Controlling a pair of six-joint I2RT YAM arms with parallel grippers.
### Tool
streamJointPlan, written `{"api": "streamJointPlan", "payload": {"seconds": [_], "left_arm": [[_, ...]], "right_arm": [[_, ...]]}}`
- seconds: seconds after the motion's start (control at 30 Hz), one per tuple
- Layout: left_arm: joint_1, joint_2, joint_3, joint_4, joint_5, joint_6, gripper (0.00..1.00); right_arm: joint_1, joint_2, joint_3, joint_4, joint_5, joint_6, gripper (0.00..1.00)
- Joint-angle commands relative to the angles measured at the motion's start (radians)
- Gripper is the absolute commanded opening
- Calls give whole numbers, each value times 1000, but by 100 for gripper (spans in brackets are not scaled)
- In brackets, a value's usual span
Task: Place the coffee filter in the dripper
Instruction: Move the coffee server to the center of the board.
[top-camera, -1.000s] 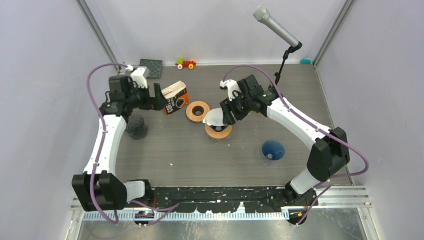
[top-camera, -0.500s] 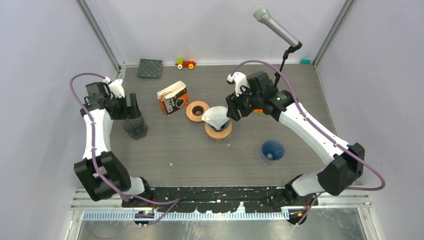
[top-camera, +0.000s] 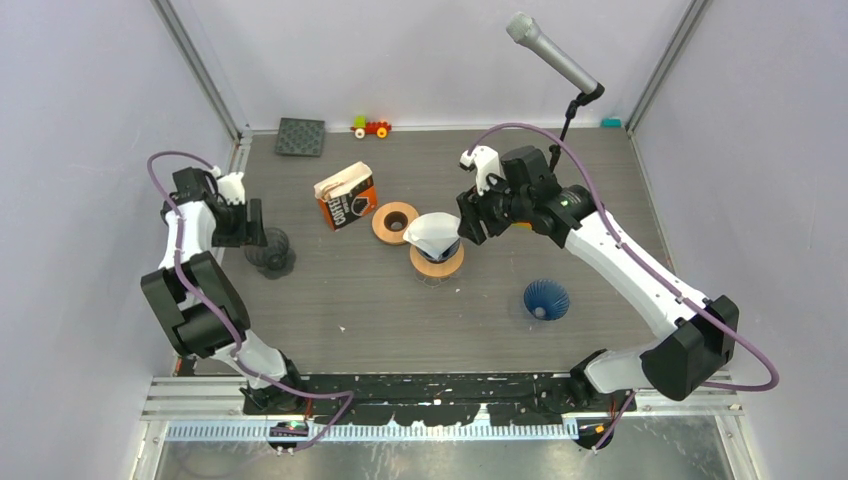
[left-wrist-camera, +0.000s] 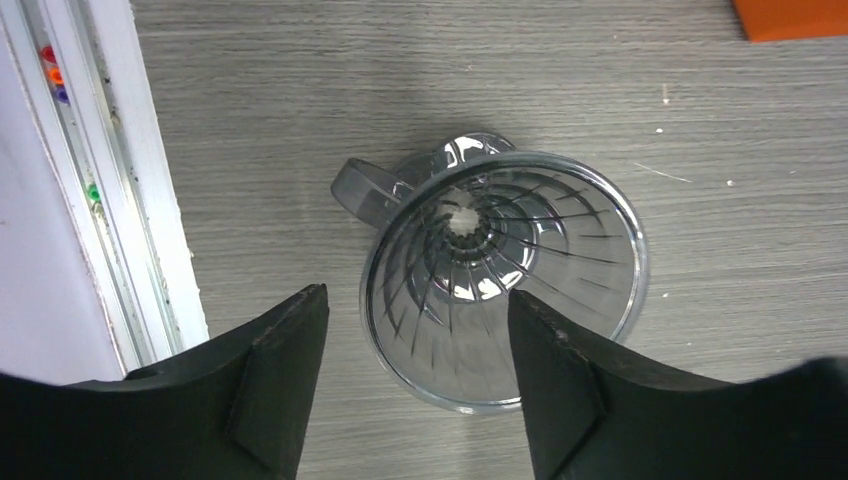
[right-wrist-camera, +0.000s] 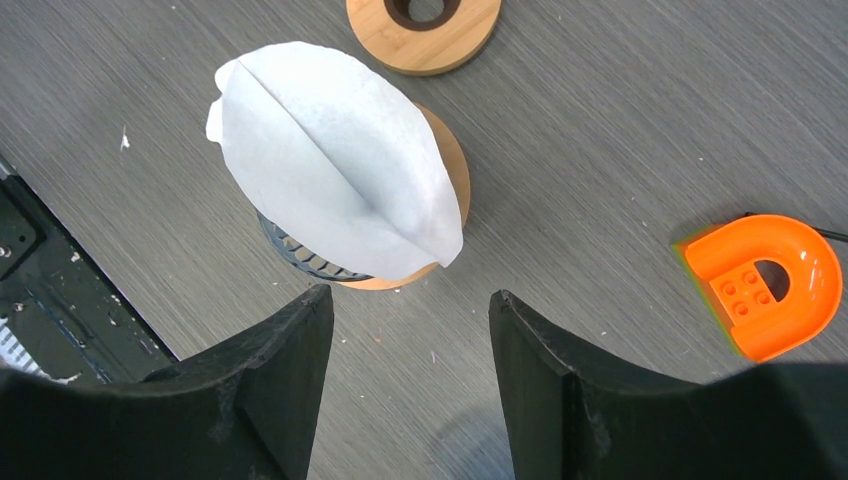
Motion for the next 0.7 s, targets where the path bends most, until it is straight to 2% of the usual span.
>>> {"api": "streamJointPlan", "payload": {"seconds": [0.0, 0.33, 0.5, 0.67], "left_arm": [[11, 36, 23, 25, -1, 39, 63], [9, 43, -16, -38, 184, 14, 19], [-31, 11, -65, -64, 243, 31, 10], [-133, -50, -119, -71, 275, 65, 3]], "right_arm": [[-8, -38, -11, 26, 17, -15, 63], [-32, -68, -13, -1, 69, -23, 63], [-72, -106, -42, -2, 61, -23, 63], [-120, -127, -58, -6, 63, -34, 63]]}}
